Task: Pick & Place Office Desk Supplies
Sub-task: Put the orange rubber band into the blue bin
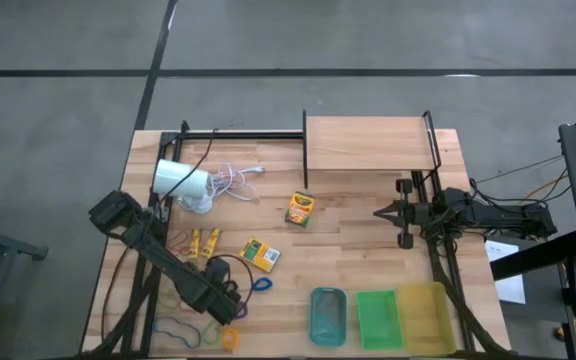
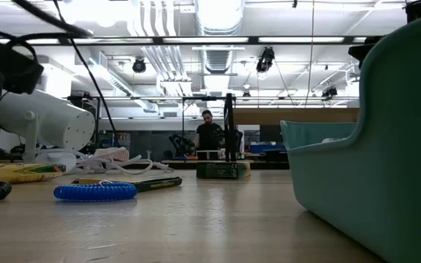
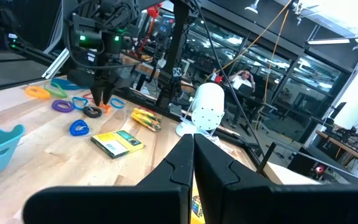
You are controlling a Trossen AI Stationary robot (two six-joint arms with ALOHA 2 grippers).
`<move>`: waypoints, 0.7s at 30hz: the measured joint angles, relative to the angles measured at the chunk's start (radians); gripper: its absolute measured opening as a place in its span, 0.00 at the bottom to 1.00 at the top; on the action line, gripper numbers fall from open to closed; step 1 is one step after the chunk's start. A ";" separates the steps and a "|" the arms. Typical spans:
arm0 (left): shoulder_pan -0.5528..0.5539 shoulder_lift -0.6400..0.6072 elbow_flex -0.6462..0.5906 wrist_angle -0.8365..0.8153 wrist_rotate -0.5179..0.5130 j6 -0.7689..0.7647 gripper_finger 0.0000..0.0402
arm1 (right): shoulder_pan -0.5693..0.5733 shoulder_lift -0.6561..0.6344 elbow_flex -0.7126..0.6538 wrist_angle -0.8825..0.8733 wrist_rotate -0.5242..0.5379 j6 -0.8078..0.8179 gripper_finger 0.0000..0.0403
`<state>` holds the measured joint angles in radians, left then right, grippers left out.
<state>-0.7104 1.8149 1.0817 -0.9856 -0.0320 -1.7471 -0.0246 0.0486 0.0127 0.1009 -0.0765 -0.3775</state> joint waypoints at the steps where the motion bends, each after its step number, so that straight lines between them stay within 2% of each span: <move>1: -0.001 0.000 -0.008 0.013 0.003 -0.005 0.29 | 0.000 0.000 0.000 0.000 0.000 0.000 0.02; 8: -0.002 -0.004 -0.054 0.090 0.020 -0.009 0.29 | 0.000 0.000 0.000 0.000 0.000 0.000 0.02; 13: -0.001 -0.007 -0.056 0.094 0.061 -0.037 0.29 | 0.000 0.000 0.000 0.000 0.000 0.000 0.02; 21: -0.002 -0.009 -0.057 0.094 0.071 -0.038 0.29 | 0.000 0.000 0.000 0.000 0.000 0.000 0.02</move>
<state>-0.7128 1.8059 1.0252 -0.8915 0.0394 -1.7851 -0.0242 0.0486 0.0128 0.1009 -0.0765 -0.3775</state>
